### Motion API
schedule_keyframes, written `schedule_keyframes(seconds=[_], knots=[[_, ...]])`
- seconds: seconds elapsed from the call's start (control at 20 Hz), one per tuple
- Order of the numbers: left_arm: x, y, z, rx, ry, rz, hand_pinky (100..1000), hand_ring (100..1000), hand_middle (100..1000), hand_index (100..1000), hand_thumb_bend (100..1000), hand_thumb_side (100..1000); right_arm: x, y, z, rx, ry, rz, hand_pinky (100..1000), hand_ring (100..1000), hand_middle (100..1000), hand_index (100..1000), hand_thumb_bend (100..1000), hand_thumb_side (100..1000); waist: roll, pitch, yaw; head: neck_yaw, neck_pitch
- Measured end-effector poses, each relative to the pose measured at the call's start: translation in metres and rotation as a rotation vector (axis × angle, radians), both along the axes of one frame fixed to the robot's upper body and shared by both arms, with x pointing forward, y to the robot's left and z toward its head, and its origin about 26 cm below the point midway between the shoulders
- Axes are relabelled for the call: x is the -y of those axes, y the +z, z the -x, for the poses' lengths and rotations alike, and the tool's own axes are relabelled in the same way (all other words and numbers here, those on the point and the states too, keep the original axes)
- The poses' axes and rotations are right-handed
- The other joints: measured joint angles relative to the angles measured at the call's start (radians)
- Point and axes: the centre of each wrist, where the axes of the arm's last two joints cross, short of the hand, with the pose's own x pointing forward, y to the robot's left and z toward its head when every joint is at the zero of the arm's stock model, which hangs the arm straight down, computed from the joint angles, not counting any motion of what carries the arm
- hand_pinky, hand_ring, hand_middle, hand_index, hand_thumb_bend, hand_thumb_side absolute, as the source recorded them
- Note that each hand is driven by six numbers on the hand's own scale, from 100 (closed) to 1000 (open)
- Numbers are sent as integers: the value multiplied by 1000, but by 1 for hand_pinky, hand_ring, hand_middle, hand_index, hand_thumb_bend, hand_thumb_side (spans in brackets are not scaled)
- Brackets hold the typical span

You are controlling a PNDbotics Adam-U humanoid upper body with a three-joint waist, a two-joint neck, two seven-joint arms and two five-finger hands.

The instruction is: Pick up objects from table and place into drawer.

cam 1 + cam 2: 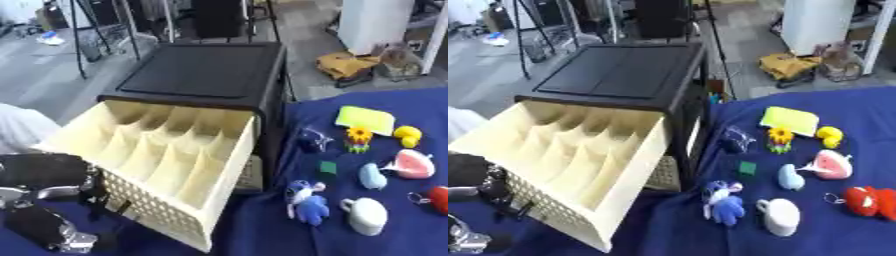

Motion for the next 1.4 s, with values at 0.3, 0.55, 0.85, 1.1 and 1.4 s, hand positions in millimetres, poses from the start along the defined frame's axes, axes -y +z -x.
schedule_keyframes(seconds=[0.3,0.55,0.85,1.1,1.4], knots=[[0,0,0,-15,12,-14,302,438,526,953,583,973,0,0,0,0,0,0,737,816,671,705,169,1000,-2,0,0,0,0],[0,0,0,-20,15,-18,303,441,527,947,593,974,0,0,0,0,0,0,737,816,671,705,168,1000,-3,0,0,0,0],[0,-1,0,-23,16,-19,323,496,582,925,965,986,0,0,0,0,0,-1,736,815,671,705,167,1000,-3,0,0,0,-1],[-1,-2,1,-35,12,-29,317,522,613,911,1000,1000,0,0,0,2,0,-2,736,815,671,705,165,1000,-4,0,-1,0,-3],[-1,-2,1,-45,6,-41,311,512,590,909,1000,1000,0,0,0,2,0,-3,736,815,671,705,164,1000,-4,0,-2,-1,-3]])
